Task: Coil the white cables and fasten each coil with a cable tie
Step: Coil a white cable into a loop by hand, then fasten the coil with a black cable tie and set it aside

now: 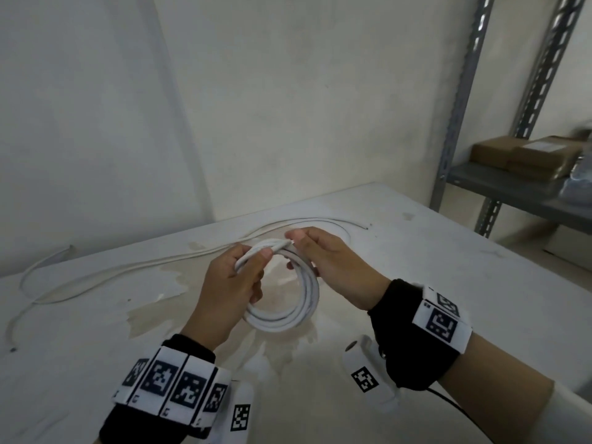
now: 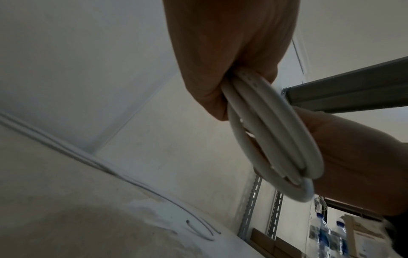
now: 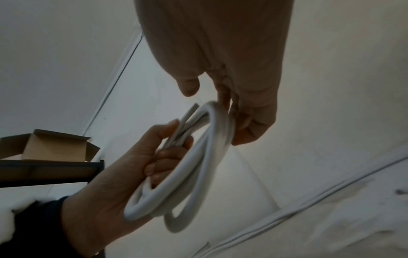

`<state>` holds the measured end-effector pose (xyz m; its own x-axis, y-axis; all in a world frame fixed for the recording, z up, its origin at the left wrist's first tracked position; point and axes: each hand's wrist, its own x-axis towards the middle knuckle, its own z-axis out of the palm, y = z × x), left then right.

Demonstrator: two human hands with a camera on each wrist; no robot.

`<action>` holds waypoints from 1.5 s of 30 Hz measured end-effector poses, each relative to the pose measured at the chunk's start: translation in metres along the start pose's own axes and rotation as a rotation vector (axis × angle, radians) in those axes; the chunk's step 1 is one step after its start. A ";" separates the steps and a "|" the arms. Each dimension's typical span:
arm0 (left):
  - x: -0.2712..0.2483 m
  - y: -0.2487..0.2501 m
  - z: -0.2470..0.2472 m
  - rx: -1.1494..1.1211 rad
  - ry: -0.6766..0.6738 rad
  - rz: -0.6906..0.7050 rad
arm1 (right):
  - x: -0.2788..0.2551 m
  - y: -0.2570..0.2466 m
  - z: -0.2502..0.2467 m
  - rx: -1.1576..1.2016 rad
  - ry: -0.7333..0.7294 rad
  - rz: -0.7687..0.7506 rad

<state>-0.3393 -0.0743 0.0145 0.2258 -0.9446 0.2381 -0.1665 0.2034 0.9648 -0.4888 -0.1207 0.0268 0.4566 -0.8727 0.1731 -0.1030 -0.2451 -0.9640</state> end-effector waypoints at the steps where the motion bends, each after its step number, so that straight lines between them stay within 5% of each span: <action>1: 0.000 -0.002 0.001 -0.023 0.002 -0.011 | -0.002 0.003 -0.008 -0.006 0.024 0.034; 9: 0.005 -0.013 0.009 -0.057 -0.002 -0.055 | -0.019 0.050 -0.100 -0.600 0.142 0.199; 17: 0.010 -0.016 0.020 -0.047 -0.014 -0.081 | -0.015 0.073 -0.135 -1.151 -0.130 0.583; 21: 0.012 -0.017 0.021 -0.046 -0.001 -0.100 | -0.004 0.080 -0.130 -1.189 -0.119 0.603; 30: 0.013 -0.020 0.013 -0.032 0.014 -0.101 | 0.010 0.074 -0.120 -0.926 0.118 0.461; 34: 0.014 -0.020 0.007 -0.045 0.032 -0.112 | 0.011 0.065 -0.108 -0.768 0.205 0.258; 39: 0.014 -0.020 -0.004 -0.071 0.091 -0.117 | 0.012 0.036 -0.061 -0.468 0.154 0.014; 45: 0.010 -0.022 -0.026 -0.075 0.199 -0.102 | 0.019 0.013 0.005 -0.222 0.053 -0.059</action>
<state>-0.3084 -0.0817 -0.0010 0.4241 -0.8932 0.1493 -0.0630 0.1354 0.9888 -0.4772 -0.1380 0.0160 0.4210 -0.8738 0.2436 -0.2723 -0.3779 -0.8849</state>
